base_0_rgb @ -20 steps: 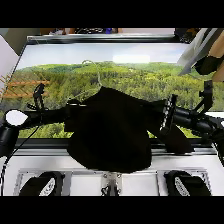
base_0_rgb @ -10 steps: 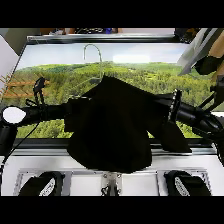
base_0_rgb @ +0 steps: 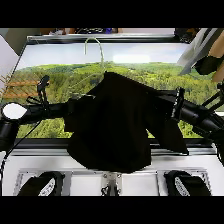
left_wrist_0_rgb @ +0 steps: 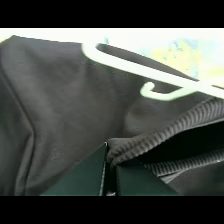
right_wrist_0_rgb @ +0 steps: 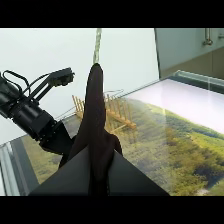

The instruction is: Fold the clothes and pants, and hang the long-sleeved shirts on hangers.

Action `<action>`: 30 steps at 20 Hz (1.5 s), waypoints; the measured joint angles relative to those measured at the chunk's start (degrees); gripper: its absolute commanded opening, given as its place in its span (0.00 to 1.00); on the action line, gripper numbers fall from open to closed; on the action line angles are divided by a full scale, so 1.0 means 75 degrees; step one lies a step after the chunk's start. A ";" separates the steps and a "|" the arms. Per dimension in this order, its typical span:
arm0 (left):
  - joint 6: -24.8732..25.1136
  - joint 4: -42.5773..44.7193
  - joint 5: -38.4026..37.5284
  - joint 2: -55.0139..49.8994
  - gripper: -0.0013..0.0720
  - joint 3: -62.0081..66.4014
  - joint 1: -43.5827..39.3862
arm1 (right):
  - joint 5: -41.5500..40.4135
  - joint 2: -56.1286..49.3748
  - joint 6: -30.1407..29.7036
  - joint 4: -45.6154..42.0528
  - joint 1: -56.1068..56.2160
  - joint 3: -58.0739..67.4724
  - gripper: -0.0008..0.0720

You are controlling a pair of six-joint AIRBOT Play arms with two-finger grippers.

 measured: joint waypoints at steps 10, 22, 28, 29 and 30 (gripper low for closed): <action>0.0195 -0.0236 -0.0224 -0.0137 0.04 0.0420 0.0000 | -0.0140 -0.0012 -0.0117 0.0542 0.0321 0.0003 0.03; 0.0236 -0.0122 -0.0431 -0.0627 0.04 0.0635 -0.0175 | -0.0052 -0.0006 -0.0391 0.1376 0.0373 0.0000 0.03; 0.0213 0.0224 -0.0731 -0.1072 0.04 0.1341 0.0446 | 0.0055 0.0000 -0.0216 0.1183 0.0376 0.0000 0.03; 0.0213 0.0254 -0.0790 -0.1142 0.04 0.1428 0.0539 | 0.0055 0.0000 -0.0201 0.1134 0.0376 0.0000 0.03; 0.0213 0.0300 -0.0816 -0.1209 0.04 0.1507 0.0609 | 0.0055 0.0000 -0.0192 0.1081 0.0376 0.0000 0.03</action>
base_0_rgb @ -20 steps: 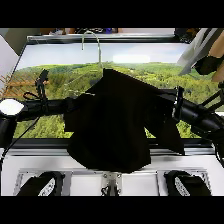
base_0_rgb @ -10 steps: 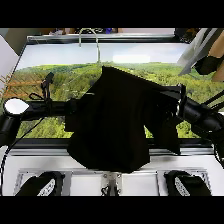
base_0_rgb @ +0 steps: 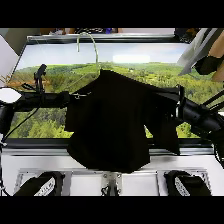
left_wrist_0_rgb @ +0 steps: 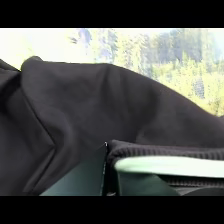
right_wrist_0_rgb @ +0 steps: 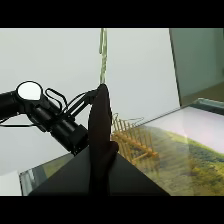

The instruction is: Fold the clothes and pants, and hang the long-sleeved shirts on hangers.

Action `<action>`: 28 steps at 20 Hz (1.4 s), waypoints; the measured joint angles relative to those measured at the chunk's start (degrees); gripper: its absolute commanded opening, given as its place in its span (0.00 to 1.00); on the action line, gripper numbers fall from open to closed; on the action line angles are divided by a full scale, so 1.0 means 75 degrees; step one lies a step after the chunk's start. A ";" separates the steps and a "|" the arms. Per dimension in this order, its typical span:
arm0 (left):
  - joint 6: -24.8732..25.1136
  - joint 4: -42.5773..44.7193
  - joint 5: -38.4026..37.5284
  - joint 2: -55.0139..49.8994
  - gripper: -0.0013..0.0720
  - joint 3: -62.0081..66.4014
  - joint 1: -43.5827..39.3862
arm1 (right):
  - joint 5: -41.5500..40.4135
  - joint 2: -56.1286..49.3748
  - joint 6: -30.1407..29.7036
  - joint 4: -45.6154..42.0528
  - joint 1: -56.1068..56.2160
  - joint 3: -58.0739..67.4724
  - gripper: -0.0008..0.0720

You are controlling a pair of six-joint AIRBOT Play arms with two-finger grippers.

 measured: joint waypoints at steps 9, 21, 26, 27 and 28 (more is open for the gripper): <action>0.0000 0.0903 -0.0527 -0.0347 0.04 0.1078 0.0405 | -0.0061 0.0000 0.0090 -0.0702 -0.0015 0.0000 0.03; -0.0006 0.0912 -0.1349 -0.0382 0.04 0.3261 0.0449 | -0.0143 -0.0015 0.0431 -0.1355 0.0169 0.0003 0.03; -0.0026 0.0825 -0.1600 -0.0382 0.04 0.3995 -0.0393 | -0.0562 -0.0050 0.0458 -0.1378 0.0629 0.0003 0.03; -0.0029 0.0807 -0.1638 -0.0382 0.04 0.4062 -0.0510 | -0.0621 -0.0050 0.0458 -0.1326 0.0714 0.0003 0.03; -0.0038 0.0804 -0.1644 -0.0382 0.04 0.4118 -0.0621 | -0.0667 -0.0050 0.0458 -0.1259 0.0801 0.0003 0.03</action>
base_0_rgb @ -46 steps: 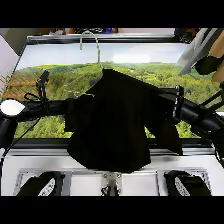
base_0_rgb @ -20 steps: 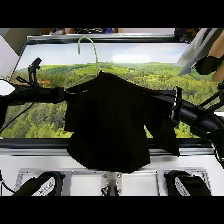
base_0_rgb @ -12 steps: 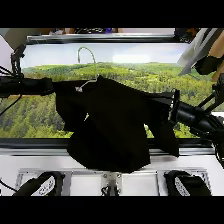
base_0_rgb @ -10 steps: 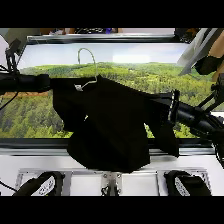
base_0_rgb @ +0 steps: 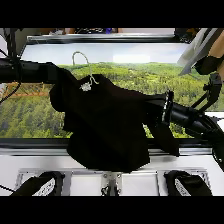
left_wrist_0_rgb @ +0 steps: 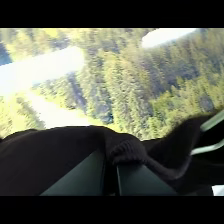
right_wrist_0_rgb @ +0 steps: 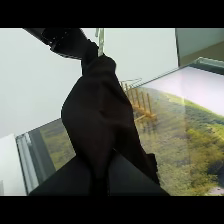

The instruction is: Fold the clothes and pants, and hang the long-sleeved shirts on hangers.

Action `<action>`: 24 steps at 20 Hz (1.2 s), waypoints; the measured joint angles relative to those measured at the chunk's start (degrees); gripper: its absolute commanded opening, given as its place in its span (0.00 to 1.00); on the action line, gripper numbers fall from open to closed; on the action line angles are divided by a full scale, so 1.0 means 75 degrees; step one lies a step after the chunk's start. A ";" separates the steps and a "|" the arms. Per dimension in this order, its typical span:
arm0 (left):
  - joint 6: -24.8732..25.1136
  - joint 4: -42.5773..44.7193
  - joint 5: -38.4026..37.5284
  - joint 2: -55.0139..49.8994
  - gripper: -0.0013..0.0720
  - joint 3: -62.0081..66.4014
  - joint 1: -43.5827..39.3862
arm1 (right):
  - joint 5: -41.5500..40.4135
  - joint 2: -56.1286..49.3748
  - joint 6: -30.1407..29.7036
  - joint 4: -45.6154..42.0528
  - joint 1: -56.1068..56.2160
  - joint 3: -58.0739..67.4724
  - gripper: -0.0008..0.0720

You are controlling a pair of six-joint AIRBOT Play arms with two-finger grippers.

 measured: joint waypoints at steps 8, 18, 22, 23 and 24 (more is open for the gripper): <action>-0.0201 -0.0012 -0.0093 0.0000 0.04 0.0119 -0.0839 | -0.0484 0.0000 -0.0050 0.0393 0.0673 0.0000 0.03; -0.0277 -0.0117 -0.0172 0.0140 0.88 0.0125 -0.0778 | -0.0542 0.0000 -0.0087 0.0866 0.0801 0.0000 0.03; -0.0312 -0.0114 -0.0178 0.0522 0.88 0.0125 -0.0140 | -0.0568 -0.0003 -0.0085 0.1011 0.0801 0.0000 0.03; -0.0312 -0.0117 -0.0181 0.0635 0.88 0.0128 0.0026 | -0.0568 -0.0003 -0.0085 0.1026 0.0801 0.0000 0.03; -0.0344 -0.0117 -0.0181 0.0746 0.88 0.0131 0.0166 | -0.0568 -0.0003 -0.0085 0.1023 0.0801 0.0000 0.03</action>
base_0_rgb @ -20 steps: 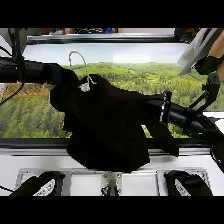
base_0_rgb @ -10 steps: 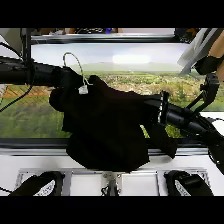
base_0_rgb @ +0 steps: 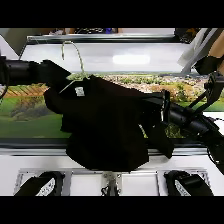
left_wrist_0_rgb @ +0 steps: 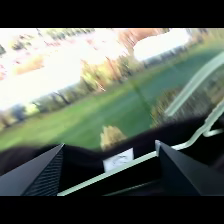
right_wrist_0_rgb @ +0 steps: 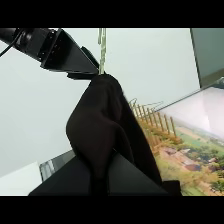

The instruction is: Fold the clothes and pants, and hang the long-sleeved shirts on hangers.

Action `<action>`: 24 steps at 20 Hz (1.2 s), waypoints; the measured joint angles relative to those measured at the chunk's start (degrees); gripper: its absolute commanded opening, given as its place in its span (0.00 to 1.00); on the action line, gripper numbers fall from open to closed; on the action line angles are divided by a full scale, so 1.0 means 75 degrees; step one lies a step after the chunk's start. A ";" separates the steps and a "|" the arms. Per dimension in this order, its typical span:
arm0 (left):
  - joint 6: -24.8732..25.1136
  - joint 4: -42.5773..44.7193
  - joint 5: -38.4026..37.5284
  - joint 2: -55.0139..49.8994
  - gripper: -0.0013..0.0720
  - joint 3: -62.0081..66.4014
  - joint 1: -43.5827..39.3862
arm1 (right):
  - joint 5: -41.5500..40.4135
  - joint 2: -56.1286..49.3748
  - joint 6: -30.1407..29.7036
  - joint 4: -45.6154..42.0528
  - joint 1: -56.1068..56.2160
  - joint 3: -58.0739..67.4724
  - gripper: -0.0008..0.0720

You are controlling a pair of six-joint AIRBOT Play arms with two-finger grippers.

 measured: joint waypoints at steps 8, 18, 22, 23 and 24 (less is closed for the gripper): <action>-0.0082 0.0006 0.0315 0.0391 0.88 0.0000 0.0108 | -0.0017 0.0000 0.0085 0.0204 -0.0015 0.0000 0.03; -0.0111 0.0023 0.0944 0.1207 0.04 0.0000 0.1629 | -0.0717 0.0458 -0.1457 0.1463 -0.2428 0.0501 0.03; -0.0140 0.0012 0.1000 0.1239 0.04 0.0000 0.1641 | -0.0831 0.0752 -0.1702 0.1550 -0.4564 0.1081 0.03; -0.0137 0.0012 0.1000 0.1189 0.04 0.0000 0.1545 | -0.0854 0.0833 -0.1728 0.1556 -0.5080 0.1201 0.03; -0.0140 0.0012 0.1003 0.1113 0.04 0.0000 0.1399 | -0.0857 0.0933 -0.1760 0.1571 -0.5639 0.1320 0.03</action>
